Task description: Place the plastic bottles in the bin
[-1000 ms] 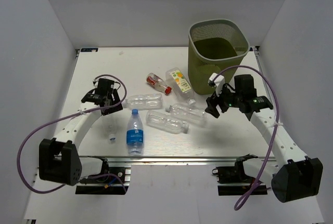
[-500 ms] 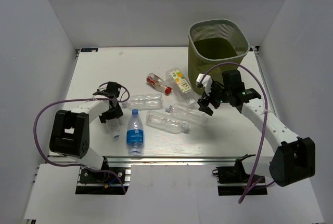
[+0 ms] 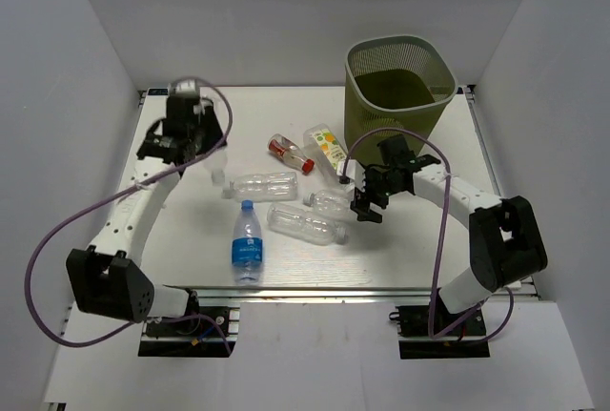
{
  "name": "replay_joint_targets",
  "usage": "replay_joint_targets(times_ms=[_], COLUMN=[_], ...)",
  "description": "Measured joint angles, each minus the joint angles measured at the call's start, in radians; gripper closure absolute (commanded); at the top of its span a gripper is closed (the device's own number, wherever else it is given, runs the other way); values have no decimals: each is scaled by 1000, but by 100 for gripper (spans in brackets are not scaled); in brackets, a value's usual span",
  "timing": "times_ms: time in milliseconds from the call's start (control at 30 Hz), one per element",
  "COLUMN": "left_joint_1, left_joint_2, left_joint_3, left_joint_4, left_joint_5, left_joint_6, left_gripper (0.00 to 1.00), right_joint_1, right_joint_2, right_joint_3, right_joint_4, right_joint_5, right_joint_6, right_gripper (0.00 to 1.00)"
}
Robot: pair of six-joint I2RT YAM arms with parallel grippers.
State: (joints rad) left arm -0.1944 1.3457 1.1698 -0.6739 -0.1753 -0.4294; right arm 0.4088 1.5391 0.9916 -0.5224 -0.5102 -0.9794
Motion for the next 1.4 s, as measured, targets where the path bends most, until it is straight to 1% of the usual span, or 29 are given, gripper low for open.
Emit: replay_joint_targets(times_ms=[67, 100, 200, 300, 333, 433, 467, 533, 600, 633, 667, 700, 800, 833, 867, 900, 933, 967, 1000, 1033, 1100, 1167, 1233, 1333, 1400], left_joint_1=[-3, -6, -20, -45, -59, -110, -130, -177, -227, -252, -276, -300, -356, -374, -389, -401, -410, -417, -423, -427, -432, -434, -434, -427, -422], left_joint_2=[11, 23, 78, 199, 256, 440, 510, 656, 817, 893, 949, 983, 1017, 1017, 1017, 1017, 1017, 1017, 1015, 1009, 972, 935, 929, 925, 885], left_joint_3=[164, 246, 430, 591, 649, 794, 851, 973, 1132, 1212, 1259, 1273, 1245, 1231, 1228, 1228, 1228, 1230, 1231, 1221, 1151, 1079, 1078, 1133, 1134], left_joint_4=[49, 79, 198, 358, 420, 592, 640, 732, 799, 837, 874, 909, 975, 996, 1010, 1023, 1037, 1052, 1058, 1061, 1061, 1033, 982, 867, 788], left_joint_5=[65, 99, 227, 364, 413, 511, 537, 570, 595, 600, 604, 607, 608, 608, 608, 608, 609, 609, 609, 608, 595, 570, 538, 472, 410], left_joint_6=[26, 39, 50, 34, 20, -34, -55, -107, -162, -190, -217, -245, -303, -317, -330, -340, -348, -354, -354, -343, -328, -307, -266, -185, -107], left_gripper=[75, 75, 75, 75, 75, 74, 74, 73, 73, 72, 72, 71, 71, 69, 65, 59, 51, 40, 15, 0, 0, 0, 0, 0, 0], right_joint_1=[13, 20, 32, 33, 33, 32, 32, 32, 32, 32, 32, 32, 32, 32, 32, 32, 32, 32, 32, 29, 26, 22, 18, 15, 9], right_joint_2=[11, 17, 41, 55, 56, 57, 57, 57, 56, 53, 51, 49, 33, 24, 16, 9, 2, -4, -11, -20, -57, -133, -213, -293, -338], right_joint_3=[-5, -9, -27, -62, -76, -104, -105, -106, -106, -106, -107, -108, -126, -136, -145, -153, -160, -166, -169, -169, -169, -168, -159, -125, -114], right_joint_4=[13, 22, 51, 61, 62, 62, 62, 58, 54, 52, 47, 41, 37, 33, 31, 31, 27, 24, 16, 2, -28, -53, -72, -87, -89], right_joint_5=[23, 39, 71, 95, 102, 108, 106, 109, 107, 107, 109, 108, 104, 102, 99, 95, 90, 87, 86, 80, 60, 32, 13, 10, 10], right_joint_6=[6, 11, 26, 30, 30, 28, 27, 29, 27, 29, 30, 32, 38, 42, 46, 49, 55, 60, 66, 74, 84, 86, 85, 85, 84], right_gripper=[10, 11, 16, 29, 41, 65, 76, 87, 98, 100, 100, 100, 100, 100, 100, 100, 100, 100, 100, 100, 100, 100, 100, 100, 100])
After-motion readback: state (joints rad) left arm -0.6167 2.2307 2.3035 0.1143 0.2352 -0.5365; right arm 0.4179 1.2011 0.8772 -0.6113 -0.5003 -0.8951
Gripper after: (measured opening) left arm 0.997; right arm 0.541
